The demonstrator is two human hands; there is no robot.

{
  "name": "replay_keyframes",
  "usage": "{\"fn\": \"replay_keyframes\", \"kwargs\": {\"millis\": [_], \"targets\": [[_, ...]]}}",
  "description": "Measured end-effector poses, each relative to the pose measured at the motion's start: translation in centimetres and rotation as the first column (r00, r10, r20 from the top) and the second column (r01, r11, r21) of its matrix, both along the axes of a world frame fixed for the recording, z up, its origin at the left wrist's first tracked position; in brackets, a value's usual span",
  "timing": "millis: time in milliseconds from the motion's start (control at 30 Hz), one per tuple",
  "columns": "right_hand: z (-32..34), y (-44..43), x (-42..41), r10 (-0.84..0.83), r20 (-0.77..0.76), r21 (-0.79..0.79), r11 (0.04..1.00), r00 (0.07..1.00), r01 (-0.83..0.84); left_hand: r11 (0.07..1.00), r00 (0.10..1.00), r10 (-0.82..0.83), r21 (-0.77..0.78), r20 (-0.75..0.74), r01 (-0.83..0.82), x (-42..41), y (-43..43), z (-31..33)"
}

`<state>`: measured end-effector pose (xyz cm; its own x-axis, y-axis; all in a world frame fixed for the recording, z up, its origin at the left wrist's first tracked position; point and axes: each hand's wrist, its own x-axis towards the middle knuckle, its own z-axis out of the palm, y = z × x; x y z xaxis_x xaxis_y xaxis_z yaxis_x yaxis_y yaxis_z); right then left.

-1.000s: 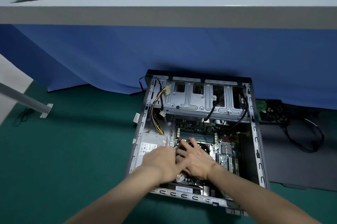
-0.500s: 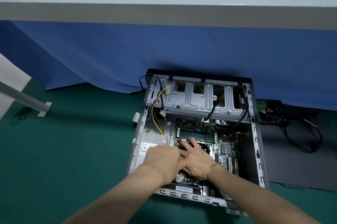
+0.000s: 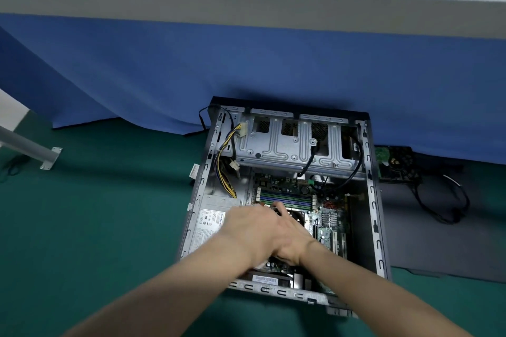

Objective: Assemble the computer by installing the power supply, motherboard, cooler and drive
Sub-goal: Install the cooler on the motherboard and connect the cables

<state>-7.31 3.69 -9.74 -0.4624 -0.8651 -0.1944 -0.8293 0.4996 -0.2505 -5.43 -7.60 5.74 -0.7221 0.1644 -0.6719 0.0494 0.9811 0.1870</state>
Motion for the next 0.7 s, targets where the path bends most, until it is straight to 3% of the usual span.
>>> {"fn": "replay_keyframes", "kwargs": {"millis": [33, 67, 100, 133, 167, 200, 233, 267, 333, 367, 400, 467, 533, 567, 600, 633, 700], "targets": [[0.1, 0.1, 0.0, 0.014, -0.048, -0.005, 1.000, 0.999, -0.014, 0.951, 0.953, 0.268, 0.121, 0.142, -0.285, -0.3, -0.6, 0.1], [0.1, 0.1, 0.0, 0.024, -0.080, 0.016, 1.000, 0.996, -0.023, 0.800, 0.791, 0.493, 0.166, 0.363, -0.576, -0.4, -1.1, 0.7], [0.2, 0.2, 0.1, 0.027, -0.066, 0.046, 0.999, 0.997, -0.024, 0.687, 0.659, 0.578, 0.149, 0.481, -0.711, -0.3, -1.4, 0.8], [0.1, 0.1, 0.1, 0.030, -0.064, 0.051, 0.998, 0.998, -0.027, 0.687, 0.658, 0.589, 0.138, 0.469, -0.714, -0.3, -1.6, 0.5], [0.1, 0.1, 0.1, 0.029, -0.055, 0.063, 0.998, 0.998, -0.026, 0.796, 0.775, 0.525, 0.120, 0.353, -0.594, -0.2, -1.6, 0.2], [0.1, 0.1, -0.1, 0.026, -0.045, 0.076, 0.997, 0.999, -0.022, 0.924, 0.916, 0.351, 0.087, 0.192, -0.372, -0.1, -1.4, 0.0], [0.3, 0.0, -0.2, 0.022, -0.020, 0.106, 0.994, 1.000, -0.019, 0.995, 0.995, 0.094, 0.027, 0.041, -0.095, 0.0, -1.3, 0.1], [0.4, -0.1, -0.3, 0.022, -0.007, 0.134, 0.991, 1.000, -0.021, 0.983, 0.983, -0.179, -0.050, -0.038, 0.177, 0.1, -1.3, 0.4], [0.4, -0.1, -0.2, 0.042, -0.005, 0.147, 0.988, 0.999, -0.041, 0.770, 0.767, -0.633, -0.182, -0.104, 0.611, 0.5, -1.6, 0.6], [0.3, -0.1, -0.1, 0.052, -0.013, 0.138, 0.989, 0.999, -0.050, 0.667, 0.668, -0.739, -0.225, -0.087, 0.710, 0.7, -1.9, 0.5], [0.4, -0.1, -0.1, 0.051, -0.019, 0.127, 0.991, 0.999, -0.048, 0.637, 0.637, -0.765, -0.239, -0.088, 0.733, 0.7, -2.5, 0.4], [0.4, -0.1, 0.0, 0.034, -0.025, 0.124, 0.992, 0.999, -0.031, 0.808, 0.805, -0.584, -0.164, -0.103, 0.565, 0.5, -3.3, 0.8], [0.3, -0.1, 0.0, 0.046, -0.030, 0.138, 0.990, 0.998, -0.042, 0.989, 0.989, -0.139, -0.037, 0.051, 0.141, 0.2, -3.3, 0.7], [0.4, 0.0, 0.0, 0.054, -0.013, 0.137, 0.989, 0.998, -0.052, 0.987, 0.964, 0.135, 0.054, 0.227, -0.151, 0.1, -2.8, 0.8], [0.5, 0.1, 0.0, 0.057, 0.003, 0.115, 0.992, 0.998, -0.057, 0.931, 0.892, 0.305, 0.093, 0.333, -0.353, -0.1, -2.2, 0.6], [0.7, 0.1, 0.0, 0.058, 0.004, 0.087, 0.994, 0.998, -0.058, 0.924, 0.882, 0.334, 0.068, 0.333, -0.376, -0.2, -1.6, 0.1], [0.7, 0.2, 0.0, 0.064, -0.045, 0.084, 0.995, 0.997, -0.060, 0.991, 0.988, 0.111, -0.088, 0.110, -0.101, 0.0, -0.9, 0.0]]}}
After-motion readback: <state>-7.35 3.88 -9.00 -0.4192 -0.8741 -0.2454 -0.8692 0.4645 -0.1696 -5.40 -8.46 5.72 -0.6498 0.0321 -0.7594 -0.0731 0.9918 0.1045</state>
